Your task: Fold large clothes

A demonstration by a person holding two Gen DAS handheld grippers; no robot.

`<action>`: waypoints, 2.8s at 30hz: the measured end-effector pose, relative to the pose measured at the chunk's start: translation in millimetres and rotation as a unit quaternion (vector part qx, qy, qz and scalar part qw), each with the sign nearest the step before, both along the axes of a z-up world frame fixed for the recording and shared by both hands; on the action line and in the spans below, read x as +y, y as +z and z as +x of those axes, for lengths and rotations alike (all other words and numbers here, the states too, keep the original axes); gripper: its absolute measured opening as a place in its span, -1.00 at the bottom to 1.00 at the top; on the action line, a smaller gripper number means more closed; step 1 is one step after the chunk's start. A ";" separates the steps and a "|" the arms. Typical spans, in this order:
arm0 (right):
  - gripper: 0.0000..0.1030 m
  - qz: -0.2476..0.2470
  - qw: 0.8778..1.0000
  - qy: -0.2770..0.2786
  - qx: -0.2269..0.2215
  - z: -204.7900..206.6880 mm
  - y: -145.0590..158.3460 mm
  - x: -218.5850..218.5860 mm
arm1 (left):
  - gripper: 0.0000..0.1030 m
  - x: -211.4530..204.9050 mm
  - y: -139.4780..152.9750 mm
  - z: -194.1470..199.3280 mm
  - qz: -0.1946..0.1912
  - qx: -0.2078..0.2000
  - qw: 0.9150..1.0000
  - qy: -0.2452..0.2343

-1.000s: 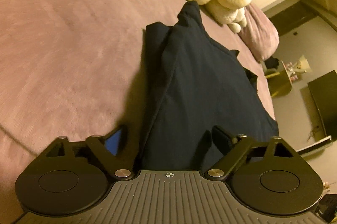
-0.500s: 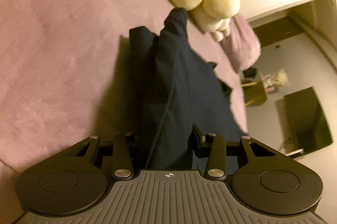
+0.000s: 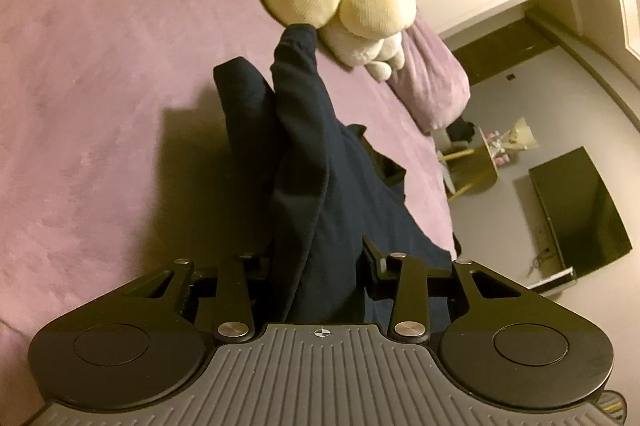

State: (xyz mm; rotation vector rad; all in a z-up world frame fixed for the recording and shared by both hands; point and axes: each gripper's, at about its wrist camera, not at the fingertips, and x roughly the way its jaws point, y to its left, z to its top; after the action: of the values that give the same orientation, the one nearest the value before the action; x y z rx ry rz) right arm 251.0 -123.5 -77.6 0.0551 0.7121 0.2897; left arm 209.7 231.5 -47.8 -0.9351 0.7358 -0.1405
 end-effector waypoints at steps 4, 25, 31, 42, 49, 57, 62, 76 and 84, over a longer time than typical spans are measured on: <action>-0.99 0.007 0.999 0.019 0.048 3.4 -26.0 -0.3 | -0.23 -13.0 14.5 2.1 -0.001 -0.009 1.000 -0.011; -0.96 0.202 0.974 -0.100 0.021 -17.3 12.6 -150.2 | -0.21 -270.2 38.3 97.5 0.043 -0.041 0.982 -0.177; -0.93 0.206 0.968 -0.144 0.013 -24.3 7.1 -194.4 | 0.38 -308.2 -4.6 102.6 0.072 -0.049 0.978 -0.188; -0.92 0.242 0.963 -0.106 -0.046 -4.4 47.4 -195.4 | 0.69 -258.9 30.0 64.4 -0.009 -0.051 0.987 -0.154; -1.00 0.135 0.985 -0.099 0.027 11.2 -4.6 -173.4 | 0.72 -209.3 32.4 58.8 0.106 -0.041 0.993 -0.040; -0.94 0.201 0.972 -0.114 0.044 8.4 -6.9 -200.5 | 0.69 -190.6 -25.4 108.8 0.041 0.042 0.998 -0.030; -0.05 0.314 0.944 -0.085 0.054 33.5 21.7 -207.3 | 0.71 -189.3 -32.7 112.6 0.031 0.041 0.998 -0.039; -0.75 0.185 0.981 -0.050 0.012 50.3 47.8 -171.2 | 0.70 -270.2 15.7 91.8 0.157 -0.036 0.977 -0.139; -0.69 0.073 0.988 -0.132 0.021 32.7 23.6 -198.0 | 0.70 -280.4 8.0 92.8 0.173 -0.034 0.975 -0.139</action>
State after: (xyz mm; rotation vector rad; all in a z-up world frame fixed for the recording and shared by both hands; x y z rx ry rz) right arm 283.7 -321.4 -54.0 0.2925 0.7160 0.0866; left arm 302.5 -48.9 -39.7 -0.4907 0.7943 -0.2796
